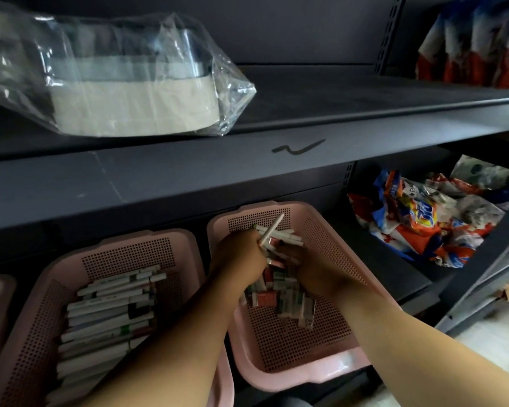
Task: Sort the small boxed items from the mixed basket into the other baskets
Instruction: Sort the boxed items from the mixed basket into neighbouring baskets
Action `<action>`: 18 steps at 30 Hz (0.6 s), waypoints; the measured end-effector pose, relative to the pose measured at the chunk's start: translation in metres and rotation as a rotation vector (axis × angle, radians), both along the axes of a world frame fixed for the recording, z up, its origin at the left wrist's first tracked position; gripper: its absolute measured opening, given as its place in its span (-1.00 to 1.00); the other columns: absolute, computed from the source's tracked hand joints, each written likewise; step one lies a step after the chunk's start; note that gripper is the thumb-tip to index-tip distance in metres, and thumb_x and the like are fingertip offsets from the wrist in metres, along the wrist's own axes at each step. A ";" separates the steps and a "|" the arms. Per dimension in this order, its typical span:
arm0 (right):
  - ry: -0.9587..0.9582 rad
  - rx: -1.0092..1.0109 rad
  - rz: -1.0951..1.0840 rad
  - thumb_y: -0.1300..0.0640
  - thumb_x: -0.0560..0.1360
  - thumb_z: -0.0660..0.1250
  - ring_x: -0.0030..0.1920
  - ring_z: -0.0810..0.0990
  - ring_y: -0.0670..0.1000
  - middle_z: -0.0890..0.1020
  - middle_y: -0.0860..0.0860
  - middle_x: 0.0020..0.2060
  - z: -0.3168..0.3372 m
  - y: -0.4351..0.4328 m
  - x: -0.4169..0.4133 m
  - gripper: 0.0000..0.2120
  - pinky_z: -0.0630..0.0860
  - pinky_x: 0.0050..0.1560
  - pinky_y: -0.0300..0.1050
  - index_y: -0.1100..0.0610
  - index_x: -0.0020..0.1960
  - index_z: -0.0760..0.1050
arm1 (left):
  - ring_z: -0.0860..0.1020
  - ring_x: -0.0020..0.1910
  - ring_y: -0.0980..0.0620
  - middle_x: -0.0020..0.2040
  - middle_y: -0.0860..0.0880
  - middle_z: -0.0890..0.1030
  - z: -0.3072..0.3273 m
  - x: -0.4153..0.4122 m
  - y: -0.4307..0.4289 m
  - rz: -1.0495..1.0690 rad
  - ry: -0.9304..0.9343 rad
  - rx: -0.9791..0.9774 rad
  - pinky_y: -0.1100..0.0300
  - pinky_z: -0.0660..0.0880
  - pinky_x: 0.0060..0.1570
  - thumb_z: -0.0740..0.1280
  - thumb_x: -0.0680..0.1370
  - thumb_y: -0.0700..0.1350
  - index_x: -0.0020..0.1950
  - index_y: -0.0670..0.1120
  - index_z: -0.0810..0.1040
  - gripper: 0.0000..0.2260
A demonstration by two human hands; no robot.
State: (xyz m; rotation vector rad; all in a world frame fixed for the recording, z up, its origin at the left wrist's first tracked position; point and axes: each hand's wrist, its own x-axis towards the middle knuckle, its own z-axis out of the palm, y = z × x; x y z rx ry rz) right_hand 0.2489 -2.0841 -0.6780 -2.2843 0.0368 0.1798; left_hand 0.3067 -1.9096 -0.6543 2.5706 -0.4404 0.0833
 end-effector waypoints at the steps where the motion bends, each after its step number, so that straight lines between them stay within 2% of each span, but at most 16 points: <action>1: -0.009 0.015 -0.015 -0.13 0.63 0.21 0.11 0.67 -0.06 0.65 -0.10 0.16 -0.001 0.000 0.002 -0.76 0.58 0.17 0.10 -0.30 0.28 0.47 | 0.59 -0.17 0.06 -0.16 0.08 0.60 0.000 0.000 0.000 0.003 0.005 -0.007 0.14 0.52 -0.24 0.30 0.63 -0.03 -0.06 0.09 0.54 -0.92; 3: -0.011 0.011 -0.083 -0.08 0.64 0.22 -0.06 0.67 -0.21 0.66 -0.18 0.01 0.008 0.004 0.004 -0.80 0.59 0.04 -0.10 -0.29 0.22 0.50 | 0.57 -0.19 0.10 -0.17 0.10 0.59 0.001 0.000 0.000 0.000 0.006 -0.022 0.17 0.45 -0.30 0.28 0.65 -0.01 -0.08 0.11 0.51 -0.89; 5: -0.009 -0.054 -0.100 0.02 0.64 0.24 -0.15 0.64 -0.23 0.64 -0.17 -0.09 0.014 0.004 0.008 -0.84 0.52 -0.09 -0.27 -0.20 0.11 0.54 | 0.55 -0.20 0.13 -0.16 0.11 0.59 0.003 0.000 0.001 -0.003 0.011 -0.043 0.20 0.40 -0.33 0.28 0.66 -0.01 -0.07 0.14 0.50 -0.88; 6: 0.009 -0.083 -0.100 0.06 0.63 0.25 -0.16 0.63 -0.21 0.62 -0.16 -0.11 0.017 0.004 0.009 -0.85 0.50 -0.13 -0.29 -0.16 0.10 0.54 | 0.55 -0.20 0.14 -0.15 0.11 0.59 0.004 0.000 0.001 -0.005 0.012 -0.053 0.21 0.39 -0.33 0.27 0.66 -0.02 -0.05 0.15 0.50 -0.89; 10: 0.061 -0.255 -0.094 0.05 0.61 0.30 -0.15 0.59 -0.15 0.60 -0.11 -0.09 0.019 0.010 0.029 -0.89 0.46 -0.22 -0.29 -0.06 0.10 0.57 | 0.56 -0.19 0.17 -0.12 0.11 0.61 0.005 -0.001 0.002 -0.018 0.033 -0.067 0.22 0.41 -0.32 0.28 0.67 -0.01 0.00 0.14 0.55 -0.91; 14: 0.013 -0.365 -0.144 -0.04 0.58 0.34 -0.14 0.63 -0.11 0.63 -0.08 -0.11 0.017 0.017 0.053 -0.91 0.54 -0.15 -0.20 -0.06 0.04 0.56 | 0.60 -0.17 0.15 -0.12 0.11 0.63 0.004 0.000 0.007 -0.019 0.080 -0.107 0.16 0.55 -0.23 0.30 0.65 0.00 0.05 0.16 0.59 -0.92; 16: -0.004 -0.416 -0.154 -0.03 0.58 0.34 -0.13 0.62 -0.09 0.63 -0.07 -0.12 0.013 0.020 0.052 -0.90 0.57 -0.07 -0.14 -0.03 0.04 0.57 | 0.59 -0.18 0.14 -0.12 0.11 0.62 0.005 0.000 0.006 -0.019 0.062 -0.104 0.17 0.51 -0.27 0.28 0.66 0.00 0.02 0.15 0.57 -0.91; 18: -0.003 -0.368 -0.175 -0.03 0.58 0.33 -0.13 0.63 -0.07 0.66 -0.06 -0.11 0.010 0.021 0.045 -0.90 0.60 0.01 -0.05 -0.03 0.00 0.57 | 0.59 -0.20 0.13 -0.14 0.11 0.61 0.006 -0.001 0.004 -0.016 0.044 -0.102 0.18 0.44 -0.33 0.27 0.66 -0.01 -0.04 0.14 0.53 -0.90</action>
